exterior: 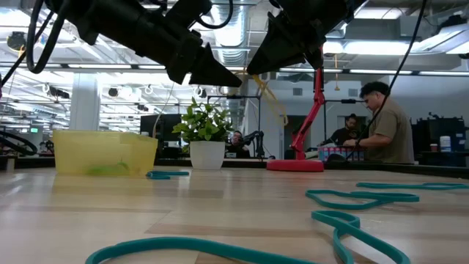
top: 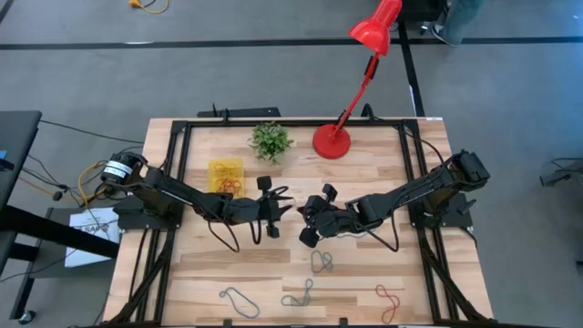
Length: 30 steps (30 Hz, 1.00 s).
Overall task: Pick and place items into bin
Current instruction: Put the yellow rubber band into the yellow bin
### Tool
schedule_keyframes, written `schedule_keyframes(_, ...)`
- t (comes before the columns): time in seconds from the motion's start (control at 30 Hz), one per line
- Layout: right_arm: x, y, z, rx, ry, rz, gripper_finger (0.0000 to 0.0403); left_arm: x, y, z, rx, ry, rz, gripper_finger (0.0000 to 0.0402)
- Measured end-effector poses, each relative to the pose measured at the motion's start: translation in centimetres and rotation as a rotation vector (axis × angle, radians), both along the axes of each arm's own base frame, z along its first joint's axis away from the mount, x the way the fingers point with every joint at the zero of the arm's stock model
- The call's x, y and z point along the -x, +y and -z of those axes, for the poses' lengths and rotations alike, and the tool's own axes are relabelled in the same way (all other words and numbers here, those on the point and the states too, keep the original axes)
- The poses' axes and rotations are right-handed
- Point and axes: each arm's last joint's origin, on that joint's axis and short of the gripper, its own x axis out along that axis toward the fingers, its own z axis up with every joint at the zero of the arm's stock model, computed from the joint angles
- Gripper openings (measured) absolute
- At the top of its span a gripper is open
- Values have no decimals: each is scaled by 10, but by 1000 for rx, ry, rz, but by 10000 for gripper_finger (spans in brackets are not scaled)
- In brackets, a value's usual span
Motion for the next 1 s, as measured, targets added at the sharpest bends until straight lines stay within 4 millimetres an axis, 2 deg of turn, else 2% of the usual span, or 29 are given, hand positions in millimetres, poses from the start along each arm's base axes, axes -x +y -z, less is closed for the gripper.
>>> schedule_keyframes(0.2,0,0,0,0,0,1,4,0,0,0,0,0,0,9)
schedule_keyframes(0.37,0,0,0,0,0,1,11,0,0,0,12,-5,-4,4)
schedule_keyframes(0.53,0,0,0,-3,-1,4,37,1,0,2,22,6,-26,2)
schedule_keyframes(0.8,5,-2,5,-20,52,37,68,6,6,5,-1,-6,-289,0)
schedule_keyframes(0.9,5,-2,5,-19,55,37,68,11,3,3,-113,-12,-434,0)
schedule_keyframes(1.0,5,-2,5,-19,55,37,68,18,-2,0,-318,25,-637,0)
